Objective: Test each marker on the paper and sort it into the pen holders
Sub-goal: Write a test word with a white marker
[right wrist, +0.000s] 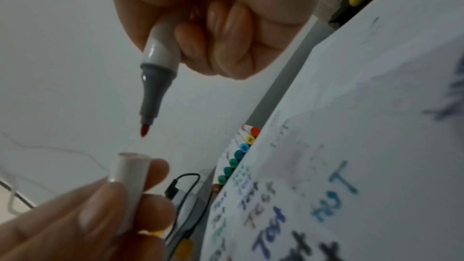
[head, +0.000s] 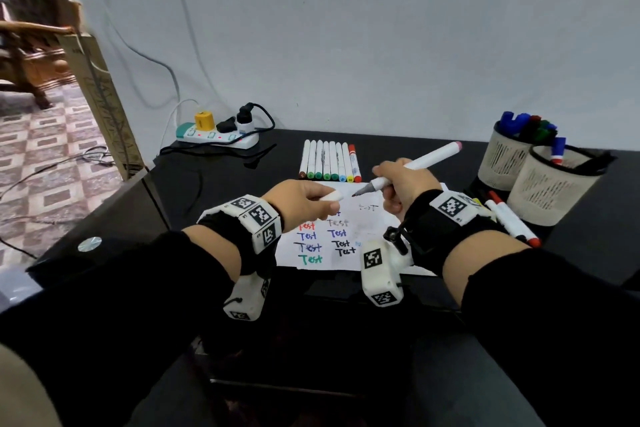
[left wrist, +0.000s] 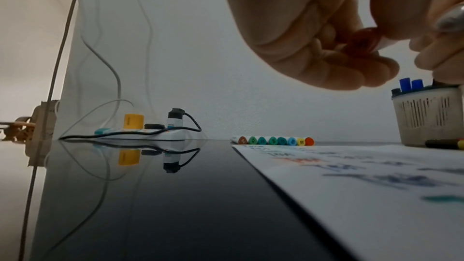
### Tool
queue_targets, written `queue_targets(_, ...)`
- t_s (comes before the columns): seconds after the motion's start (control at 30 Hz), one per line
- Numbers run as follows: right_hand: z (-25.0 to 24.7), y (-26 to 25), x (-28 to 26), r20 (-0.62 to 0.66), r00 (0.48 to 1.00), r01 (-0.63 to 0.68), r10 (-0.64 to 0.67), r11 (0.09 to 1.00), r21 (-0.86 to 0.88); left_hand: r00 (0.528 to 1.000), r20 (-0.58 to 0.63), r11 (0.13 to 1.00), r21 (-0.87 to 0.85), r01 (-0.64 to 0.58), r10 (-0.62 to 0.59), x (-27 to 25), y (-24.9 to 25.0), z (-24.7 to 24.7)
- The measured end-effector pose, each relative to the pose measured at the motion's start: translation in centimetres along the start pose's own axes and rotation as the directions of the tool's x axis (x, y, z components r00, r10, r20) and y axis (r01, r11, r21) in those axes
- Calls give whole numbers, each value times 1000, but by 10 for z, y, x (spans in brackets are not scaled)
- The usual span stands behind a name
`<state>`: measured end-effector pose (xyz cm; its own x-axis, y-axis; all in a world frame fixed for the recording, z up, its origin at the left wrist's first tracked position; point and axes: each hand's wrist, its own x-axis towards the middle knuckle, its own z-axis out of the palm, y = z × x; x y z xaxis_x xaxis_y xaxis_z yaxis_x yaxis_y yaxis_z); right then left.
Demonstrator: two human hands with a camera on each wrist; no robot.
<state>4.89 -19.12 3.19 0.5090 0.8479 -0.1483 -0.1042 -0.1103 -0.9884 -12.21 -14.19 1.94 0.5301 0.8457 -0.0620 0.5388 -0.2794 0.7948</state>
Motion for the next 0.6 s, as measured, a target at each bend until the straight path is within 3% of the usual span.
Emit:
queue_targets(0.17,3,-16,-7,-19,994,107,-106,993,46,998,3,996,-63,-59,59,-5,13,-5)
queue_targets(0.33,12,-18,-13,73,987,146,-146,989,3,991,40,978,-173,-116,124,-8,24,-3)
queue_targets(0.6,3,-40,-22,139,984,97,-108,991,88,992,7,916,-384,-114,127,-4,41,-13)
